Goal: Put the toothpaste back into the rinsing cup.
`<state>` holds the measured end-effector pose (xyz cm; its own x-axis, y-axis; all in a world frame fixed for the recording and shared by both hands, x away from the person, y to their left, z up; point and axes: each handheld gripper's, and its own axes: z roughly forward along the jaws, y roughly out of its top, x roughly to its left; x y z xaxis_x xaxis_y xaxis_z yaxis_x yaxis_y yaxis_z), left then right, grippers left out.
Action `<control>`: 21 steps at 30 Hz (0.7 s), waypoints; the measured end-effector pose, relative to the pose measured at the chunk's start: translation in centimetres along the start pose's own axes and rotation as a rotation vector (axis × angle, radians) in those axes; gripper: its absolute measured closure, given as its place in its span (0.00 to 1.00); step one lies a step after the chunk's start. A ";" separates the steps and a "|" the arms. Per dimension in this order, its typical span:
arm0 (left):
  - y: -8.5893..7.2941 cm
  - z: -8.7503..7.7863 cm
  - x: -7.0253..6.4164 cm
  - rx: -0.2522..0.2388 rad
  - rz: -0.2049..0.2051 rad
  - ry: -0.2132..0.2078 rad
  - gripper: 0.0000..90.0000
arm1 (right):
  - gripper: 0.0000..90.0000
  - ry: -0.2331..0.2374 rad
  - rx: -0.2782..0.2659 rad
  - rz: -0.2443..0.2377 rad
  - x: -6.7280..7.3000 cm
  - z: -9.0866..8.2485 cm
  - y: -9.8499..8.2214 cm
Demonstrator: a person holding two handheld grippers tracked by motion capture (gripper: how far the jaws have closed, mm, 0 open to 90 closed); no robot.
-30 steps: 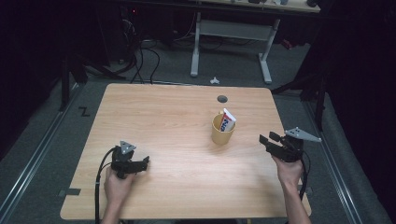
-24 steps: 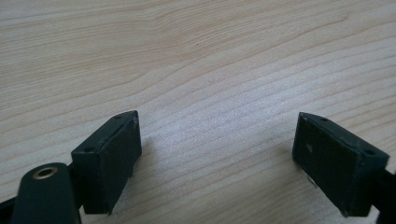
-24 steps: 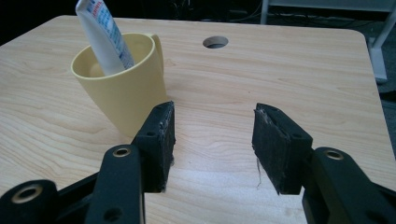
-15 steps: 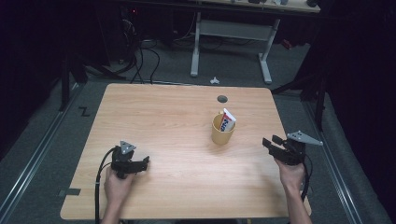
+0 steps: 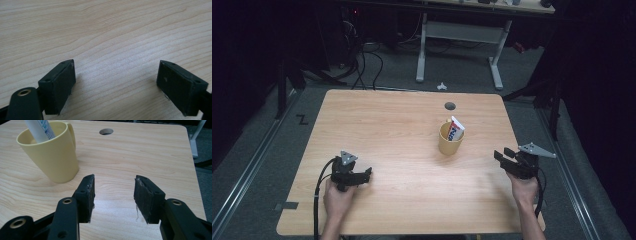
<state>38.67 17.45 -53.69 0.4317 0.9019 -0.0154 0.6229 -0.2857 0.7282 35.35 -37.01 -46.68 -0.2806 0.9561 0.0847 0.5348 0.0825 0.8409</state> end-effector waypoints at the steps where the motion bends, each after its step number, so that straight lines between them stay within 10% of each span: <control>1: 0.0 0.0 0.0 0.001 0.000 0.000 0.18 | 0.57 -0.002 0.001 0.000 0.0 0.1 -0.1; 21: 0.0 0.0 0.0 0.000 0.000 0.000 0.18 | 0.58 -0.027 0.053 -0.017 -0.2 1.6 -1.1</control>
<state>38.67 17.45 -53.69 0.4317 0.9019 -0.0153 0.6230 -0.2858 0.7282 36.08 -36.83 -48.45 -0.2686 0.9616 0.0560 0.5720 0.1125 0.8125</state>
